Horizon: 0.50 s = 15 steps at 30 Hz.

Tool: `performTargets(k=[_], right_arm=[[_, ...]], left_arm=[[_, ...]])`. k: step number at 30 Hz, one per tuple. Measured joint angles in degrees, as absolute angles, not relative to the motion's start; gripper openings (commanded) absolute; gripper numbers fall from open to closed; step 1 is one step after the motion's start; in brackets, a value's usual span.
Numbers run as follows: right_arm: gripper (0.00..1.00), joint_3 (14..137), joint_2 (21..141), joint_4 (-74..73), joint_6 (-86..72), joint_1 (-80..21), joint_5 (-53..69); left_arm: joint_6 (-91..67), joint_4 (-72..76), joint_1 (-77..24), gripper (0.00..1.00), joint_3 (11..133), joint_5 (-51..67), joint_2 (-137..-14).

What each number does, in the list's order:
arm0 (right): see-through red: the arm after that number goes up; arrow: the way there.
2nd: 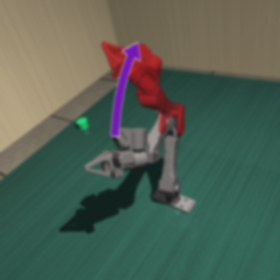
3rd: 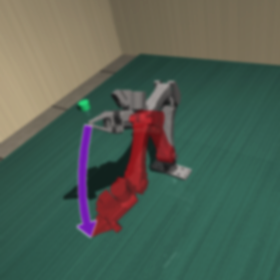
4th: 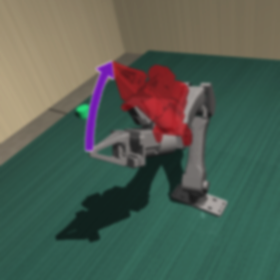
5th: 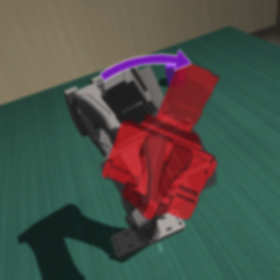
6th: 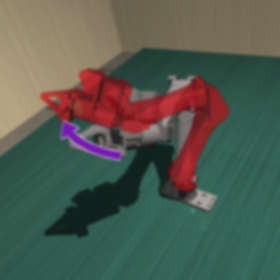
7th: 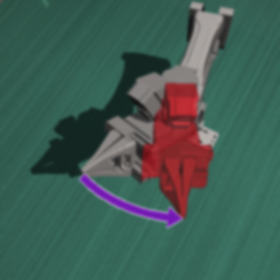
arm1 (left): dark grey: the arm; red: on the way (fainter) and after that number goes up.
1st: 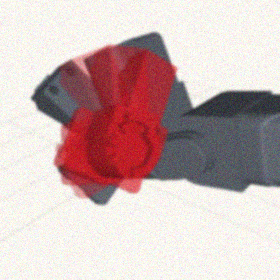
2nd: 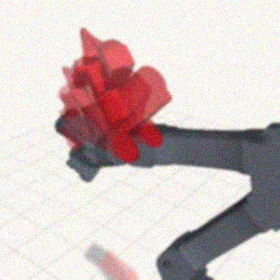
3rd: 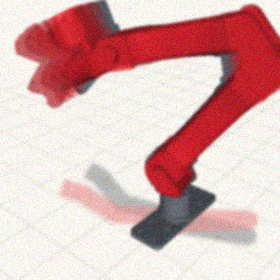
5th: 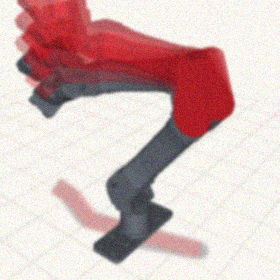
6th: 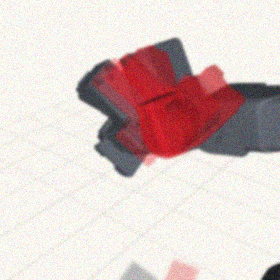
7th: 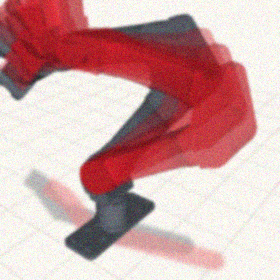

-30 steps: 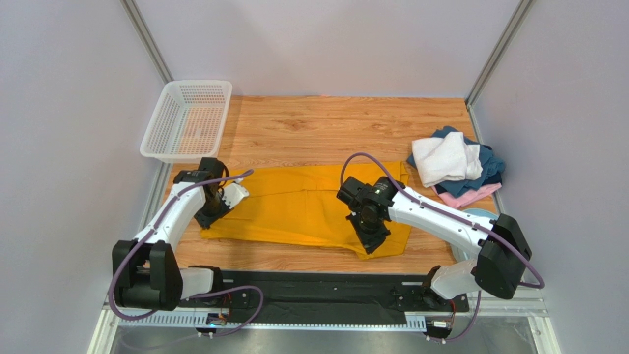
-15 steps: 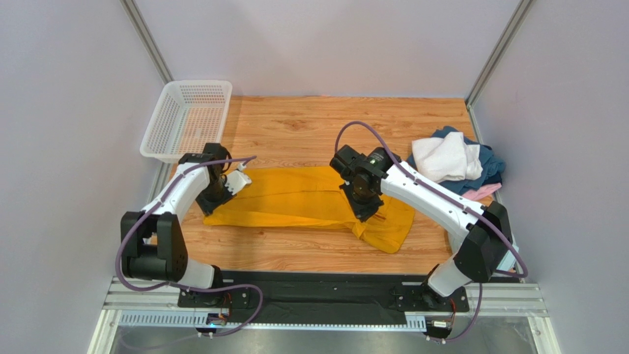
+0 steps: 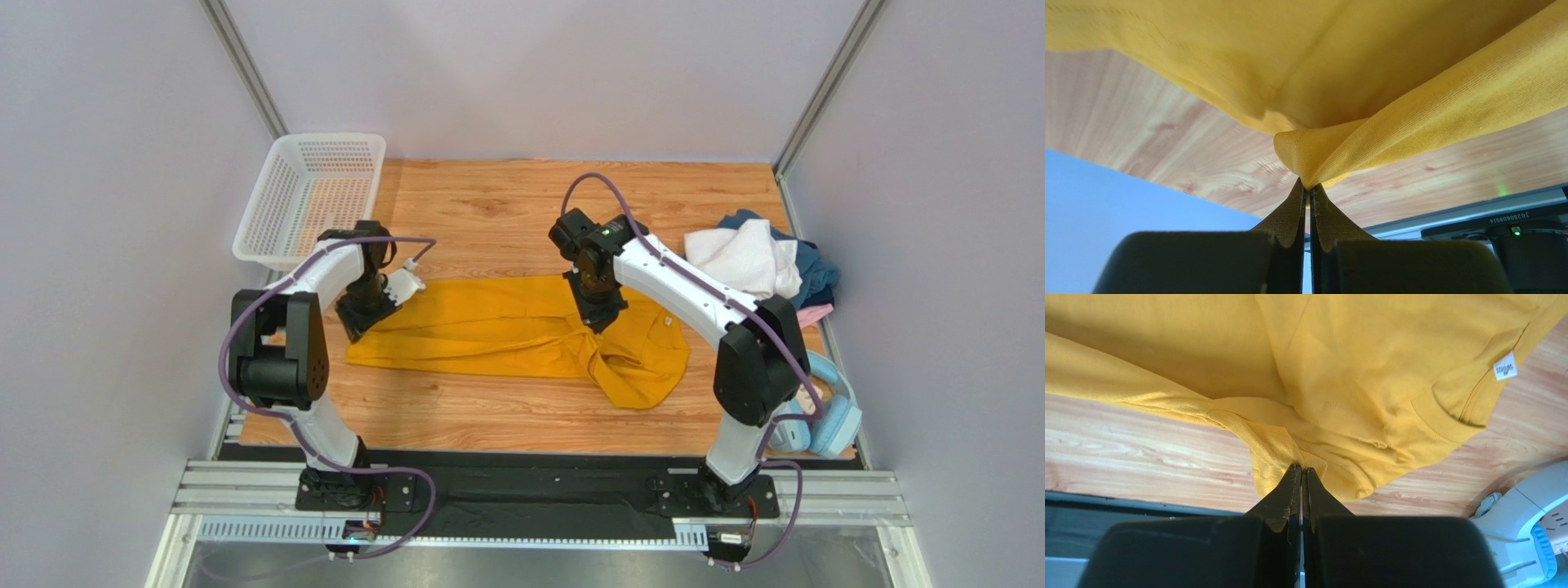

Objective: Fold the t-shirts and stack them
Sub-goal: Fold the other side of the tshirt into a rectangle

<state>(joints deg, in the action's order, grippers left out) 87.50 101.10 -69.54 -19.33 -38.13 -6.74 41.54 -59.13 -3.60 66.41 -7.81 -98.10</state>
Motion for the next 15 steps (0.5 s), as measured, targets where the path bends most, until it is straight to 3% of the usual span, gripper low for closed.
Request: performTargets(k=[10, 12, 13, 15], right_arm=[[0.0, 96.1, 109.6, -67.7, -17.9, -34.9, -7.0], [0.0, 97.6, 110.9, -67.3, -17.6, -34.1, -7.0], [0.0, 98.2, 111.6, -67.2, -17.6, -33.8, -7.1], [0.0, 98.7, 112.8, -67.0, -17.5, -33.4, -7.4]], left_arm=[[41.6, -58.4, -3.2, 0.03, 72.9, -8.1, -106.0], [41.7, -58.0, -3.0, 0.14, 73.3, -8.4, -106.6], [41.8, -57.8, -2.9, 0.3, 73.3, -8.7, -106.8], [42.5, -57.6, -2.7, 0.5, 73.2, -9.3, -106.9]])
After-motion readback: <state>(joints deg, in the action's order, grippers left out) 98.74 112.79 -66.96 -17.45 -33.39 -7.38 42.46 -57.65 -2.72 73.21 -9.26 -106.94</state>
